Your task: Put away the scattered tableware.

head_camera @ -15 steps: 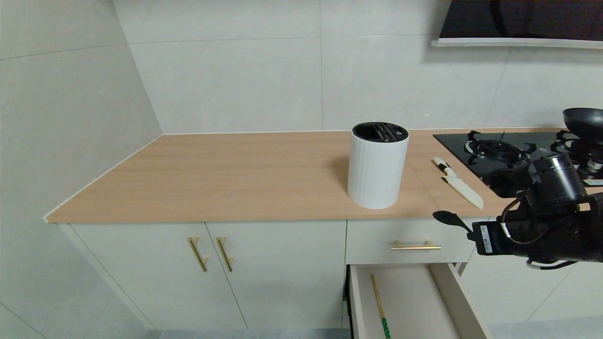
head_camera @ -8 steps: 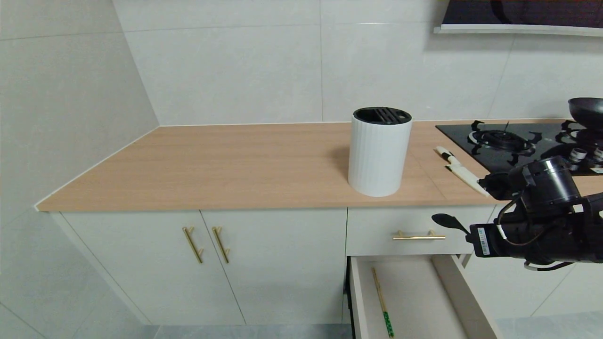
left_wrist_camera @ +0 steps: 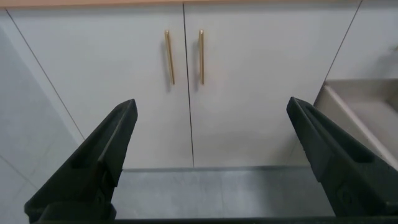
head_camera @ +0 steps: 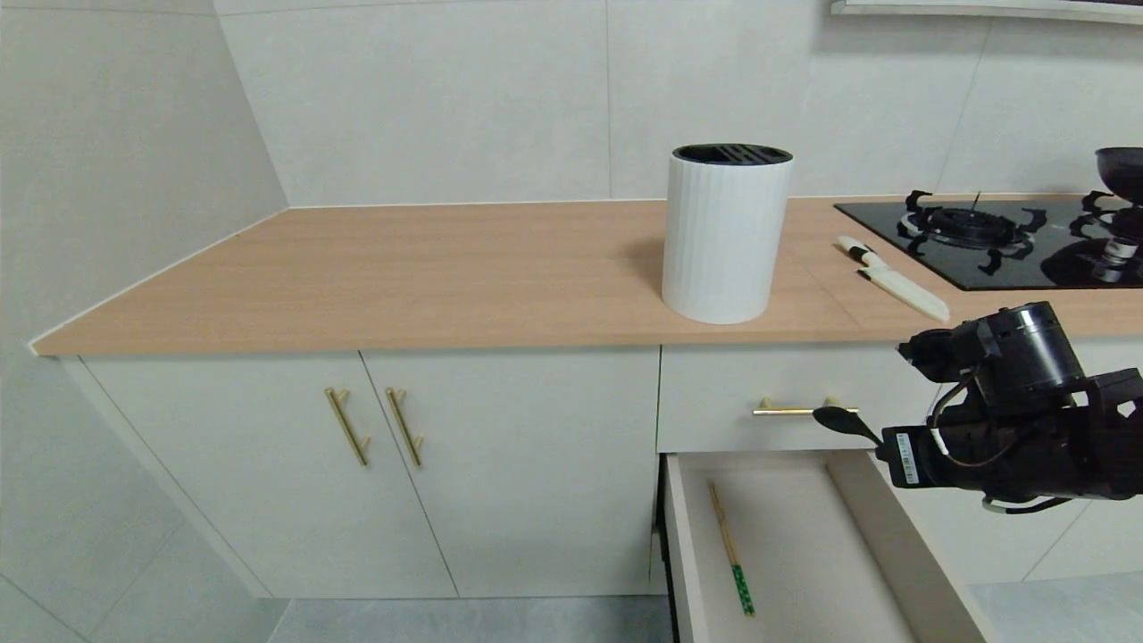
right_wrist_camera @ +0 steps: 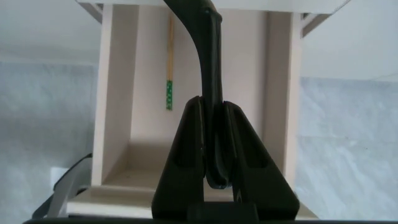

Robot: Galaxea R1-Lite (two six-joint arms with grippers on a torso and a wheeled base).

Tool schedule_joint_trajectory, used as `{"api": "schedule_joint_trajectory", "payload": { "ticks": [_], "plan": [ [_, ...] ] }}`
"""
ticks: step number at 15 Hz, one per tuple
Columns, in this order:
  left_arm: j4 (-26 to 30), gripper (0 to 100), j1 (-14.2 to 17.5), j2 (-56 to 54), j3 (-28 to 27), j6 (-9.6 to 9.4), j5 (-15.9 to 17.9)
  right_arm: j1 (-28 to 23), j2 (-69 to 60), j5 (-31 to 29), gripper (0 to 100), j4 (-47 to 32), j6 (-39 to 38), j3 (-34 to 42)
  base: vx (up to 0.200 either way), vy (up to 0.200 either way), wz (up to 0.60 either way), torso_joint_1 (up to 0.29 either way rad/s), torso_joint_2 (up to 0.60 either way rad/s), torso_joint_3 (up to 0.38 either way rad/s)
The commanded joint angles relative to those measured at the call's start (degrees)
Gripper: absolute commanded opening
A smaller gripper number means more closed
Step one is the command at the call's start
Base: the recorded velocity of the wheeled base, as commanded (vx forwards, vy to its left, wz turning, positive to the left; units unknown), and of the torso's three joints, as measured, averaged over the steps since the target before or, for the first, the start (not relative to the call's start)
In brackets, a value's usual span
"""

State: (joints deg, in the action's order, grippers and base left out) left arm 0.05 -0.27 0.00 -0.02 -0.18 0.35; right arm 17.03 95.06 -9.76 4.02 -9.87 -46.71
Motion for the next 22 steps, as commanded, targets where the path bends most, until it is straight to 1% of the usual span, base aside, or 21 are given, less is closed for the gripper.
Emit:
{"api": "schedule_joint_trajectory", "payload": {
  "ticks": [1, 9, 13, 22],
  "plan": [
    [0.04, 100, 0.00, 0.00, 0.02, 0.01, 0.00, 0.02, 0.91, 0.01, 0, 0.20, 0.03, 0.13, 0.000, 0.000, 0.00, -0.183, 0.48, 0.295],
    [0.04, 100, 0.00, 0.00, 0.02, 0.01, 0.00, 0.02, 1.00, 0.01, 0, 0.20, 0.03, 0.22, 0.000, 0.000, 0.00, -0.163, 0.47, 0.304],
    [0.04, 100, 0.00, 0.00, -0.06, 0.01, 0.09, 0.02, 1.62, 0.01, 0, 0.28, 0.03, 0.13, 0.000, 0.000, 0.00, -0.095, 0.39, 0.294],
    [0.04, 100, 0.00, 0.00, 0.02, 0.01, 0.00, 0.02, 3.29, 0.01, 0, 0.28, -0.06, -0.04, 0.000, 0.000, 0.00, -0.008, 0.03, 0.021]
  ]
}}
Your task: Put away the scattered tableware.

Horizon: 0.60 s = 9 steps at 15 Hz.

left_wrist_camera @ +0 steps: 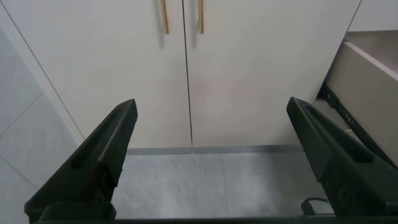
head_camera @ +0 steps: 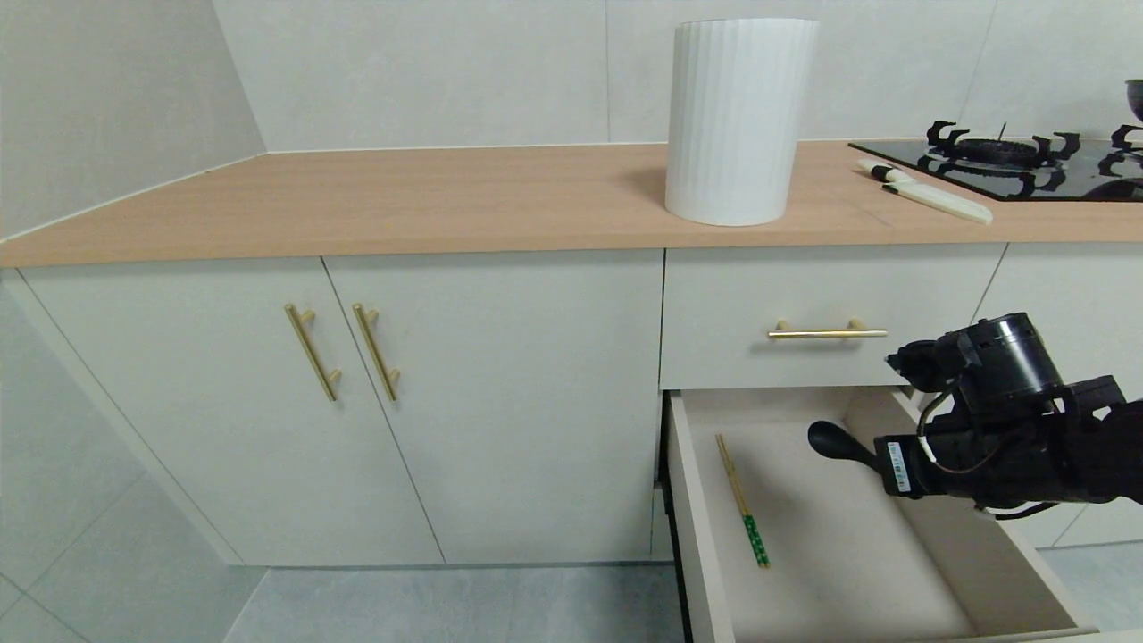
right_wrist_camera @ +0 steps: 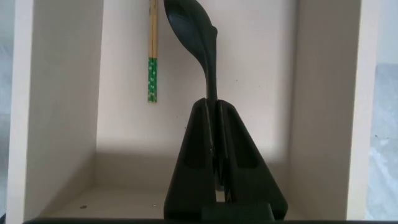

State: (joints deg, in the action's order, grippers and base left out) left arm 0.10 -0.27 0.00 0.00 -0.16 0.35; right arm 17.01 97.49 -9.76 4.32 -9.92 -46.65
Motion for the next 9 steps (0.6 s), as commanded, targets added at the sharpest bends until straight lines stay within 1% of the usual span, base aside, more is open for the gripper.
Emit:
{"api": "schedule_joint_trajectory", "payload": {
  "ticks": [1, 6, 7, 9],
  "plan": [
    [-0.01, 100, 0.00, 0.00, 0.00, -0.02, 0.00, 0.04, 1.48, 0.01, 0, 0.08, -0.01, -0.37, 0.000, 0.000, 0.00, 0.000, 0.00, 0.000],
    [-0.01, 100, 0.00, 0.00, -0.09, -0.02, 0.09, 0.57, 11.14, -0.17, 0, 10.27, -1.24, -0.54, 0.000, 0.000, 0.00, 0.000, 0.00, 0.000],
    [-0.01, 100, 0.00, 0.00, -0.09, -0.02, 0.00, 0.75, 14.66, -0.61, 0, 12.65, -3.35, -0.72, 0.000, 0.000, 0.00, 0.000, 0.00, 0.000],
    [-0.01, 100, 0.00, 0.00, 0.00, -0.02, 0.00, 0.75, 20.55, -3.33, 0, 17.39, -4.14, -1.42, 0.000, 0.000, 0.00, 0.000, 0.00, 0.000]
  ]
}}
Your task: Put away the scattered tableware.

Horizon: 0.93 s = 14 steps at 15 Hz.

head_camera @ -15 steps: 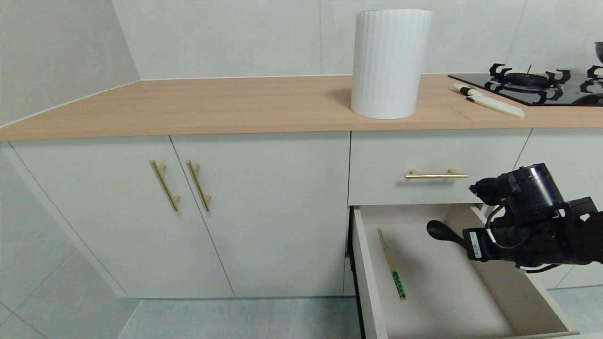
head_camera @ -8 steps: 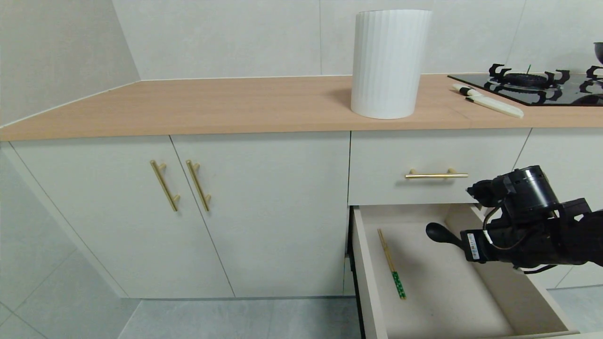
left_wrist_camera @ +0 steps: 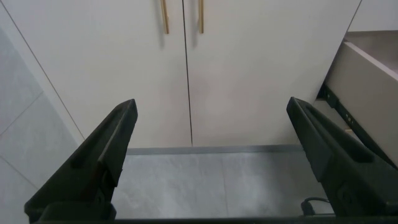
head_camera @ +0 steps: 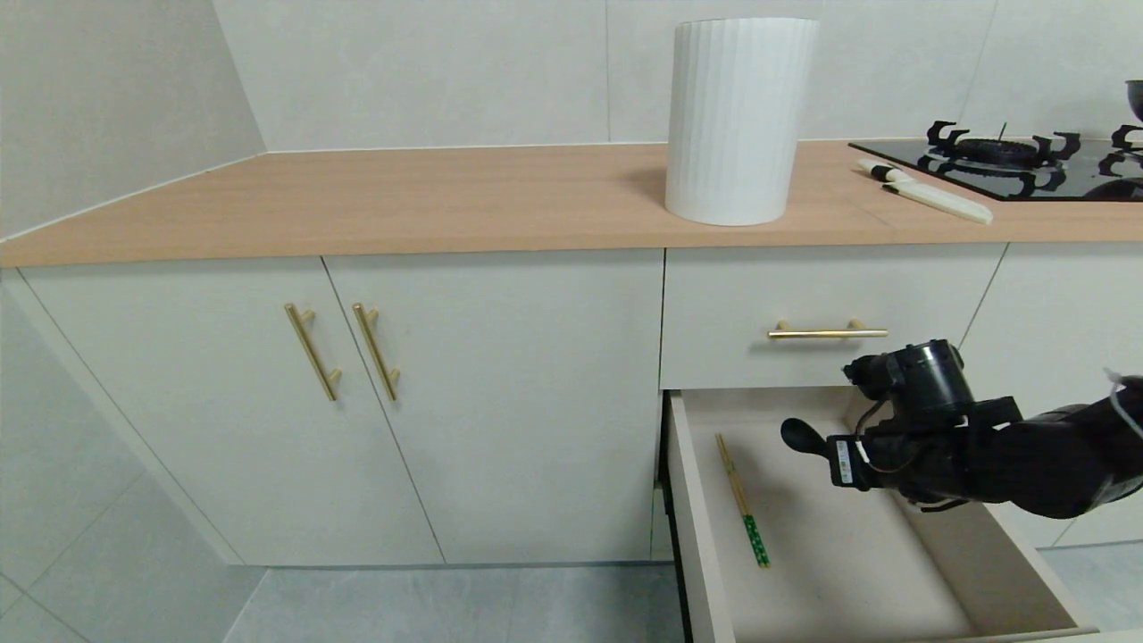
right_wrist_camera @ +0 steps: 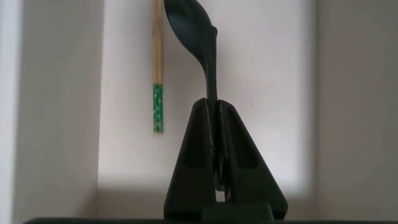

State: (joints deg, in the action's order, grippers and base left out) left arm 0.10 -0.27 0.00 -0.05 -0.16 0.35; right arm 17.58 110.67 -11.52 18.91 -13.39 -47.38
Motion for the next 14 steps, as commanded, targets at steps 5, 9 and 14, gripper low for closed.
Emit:
{"api": "schedule_joint_trajectory", "payload": {
  "ticks": [5, 9, 14],
  "plan": [
    [-0.01, 100, 0.00, 0.00, 0.05, -0.02, 0.00, 0.18, 18.36, -6.15, 0, 10.10, -0.77, -1.75, 0.000, 0.000, 0.00, 0.000, 0.00, 0.000],
    [-0.01, 100, 0.00, 0.00, 0.05, -0.02, 0.00, 0.09, 21.87, -6.15, 0, 10.98, -0.77, -2.45, 0.000, 0.000, 0.00, 0.000, 0.00, 0.000],
    [-0.01, 100, 0.00, 0.00, 0.05, -0.02, 0.00, 0.09, 21.87, -6.15, 0, 10.89, -0.85, -2.54, 0.000, 0.000, 0.00, 0.000, 0.00, 0.000]
  ]
}}
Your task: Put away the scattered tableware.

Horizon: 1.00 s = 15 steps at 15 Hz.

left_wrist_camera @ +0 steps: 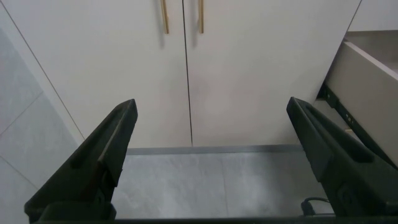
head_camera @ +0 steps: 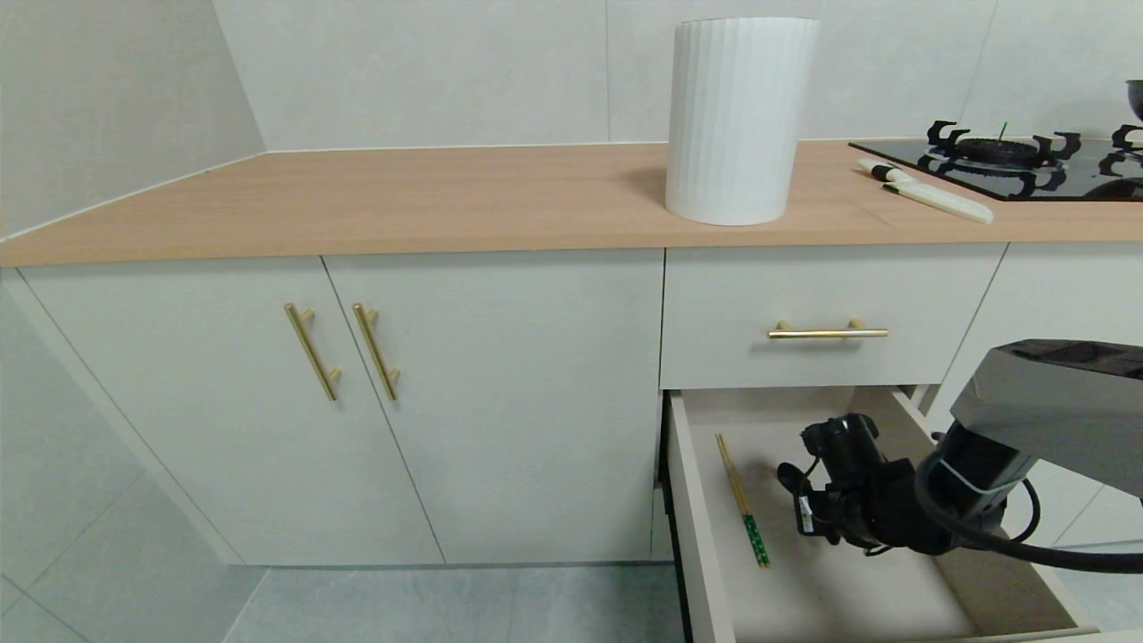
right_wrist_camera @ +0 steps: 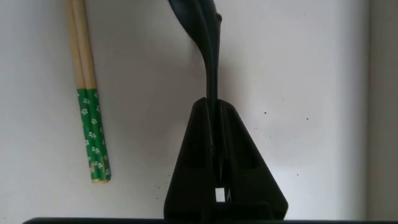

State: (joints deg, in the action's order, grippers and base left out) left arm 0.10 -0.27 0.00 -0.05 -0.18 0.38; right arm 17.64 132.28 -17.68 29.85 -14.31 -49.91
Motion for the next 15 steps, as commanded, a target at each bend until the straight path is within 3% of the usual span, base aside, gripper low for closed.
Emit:
{"api": "schedule_joint_trajectory", "payload": {
  "ticks": [1, 6, 7, 15],
  "plan": [
    [-0.01, 100, 0.00, 0.00, 0.05, 0.01, -0.03, 0.03, 0.26, 0.01, 0, 0.03, -0.28, -0.10, 0.000, 0.000, 0.00, 0.000, 0.00, 0.000],
    [-0.01, 100, 0.00, 0.00, 0.05, 0.01, -0.03, 0.03, 0.26, -0.08, 0, -0.06, -0.28, -0.10, 0.000, 0.000, 0.00, 0.000, 0.00, 0.000],
    [-0.01, 100, 0.00, 0.00, 0.05, 0.01, -0.03, 0.03, 0.17, -0.08, 100, -0.06, -0.28, -0.01, 0.000, 0.000, 0.00, 0.000, 0.00, 0.000],
    [-0.01, 100, 0.00, 0.00, 0.05, 0.01, -0.03, 0.03, -0.36, -0.96, 100, -0.06, -0.28, 0.16, 0.000, 0.000, 0.00, 0.000, 0.00, 0.000]
  ]
}}
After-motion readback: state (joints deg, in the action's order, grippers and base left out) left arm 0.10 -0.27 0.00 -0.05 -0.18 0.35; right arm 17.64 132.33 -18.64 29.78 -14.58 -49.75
